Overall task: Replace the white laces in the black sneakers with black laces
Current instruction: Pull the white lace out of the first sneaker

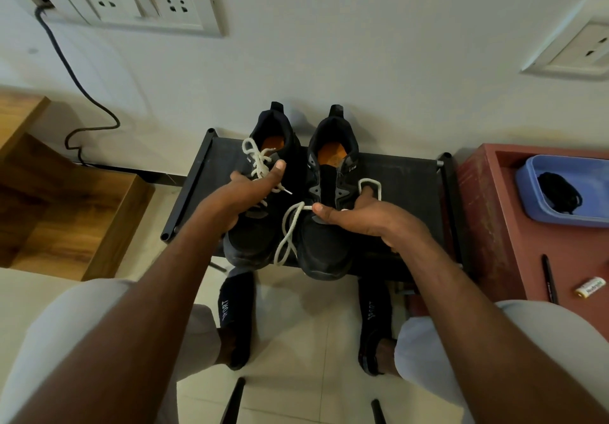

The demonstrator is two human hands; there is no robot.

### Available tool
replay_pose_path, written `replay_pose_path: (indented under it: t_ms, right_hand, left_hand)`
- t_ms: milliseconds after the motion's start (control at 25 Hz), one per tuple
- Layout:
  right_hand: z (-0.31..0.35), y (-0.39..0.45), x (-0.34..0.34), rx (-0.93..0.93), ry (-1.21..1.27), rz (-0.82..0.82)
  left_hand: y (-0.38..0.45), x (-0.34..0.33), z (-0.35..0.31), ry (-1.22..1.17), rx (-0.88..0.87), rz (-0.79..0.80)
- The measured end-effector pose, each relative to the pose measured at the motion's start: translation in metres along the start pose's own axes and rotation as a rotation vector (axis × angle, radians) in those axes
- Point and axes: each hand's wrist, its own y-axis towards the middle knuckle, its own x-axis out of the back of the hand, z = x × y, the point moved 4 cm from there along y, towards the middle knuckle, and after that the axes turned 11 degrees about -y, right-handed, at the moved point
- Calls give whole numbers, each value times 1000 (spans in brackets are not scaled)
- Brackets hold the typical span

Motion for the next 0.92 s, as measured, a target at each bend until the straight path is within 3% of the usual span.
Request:
replay_pose_path:
  t_ms: [80,200,440,600,680,760,840,920]
  right_hand:
    - [-6,3,-3,-14,-5,-17]
    - [-15,-1,-11,-16,194,-120]
    - [-38,2,-24,-146,539,-554]
    - [-35,-1,-25,-111,708,-621]
    - [-34,-3,-23,-103,626,-573]
    - [-28,-10,-14,-68,350,-453]
    - [-17,-19,3,6,-101,-387]
    - [-1,-31,18,95,-383,-433]
  left_hand:
    - [-4,-1,2,-10,-40,-30]
    - [-5,-1,6,-55,-101,-98]
    - [-12,0,8,-102,-189,-177]
    - [-13,3,6,-142,-222,-218]
    - [-14,2,6,-76,-168,-174]
    - [-18,4,0,224,-160,-192]
    - [-30,4,-20,520,-348,-287]
    - [-50,-5,-45,597,-648,-236]
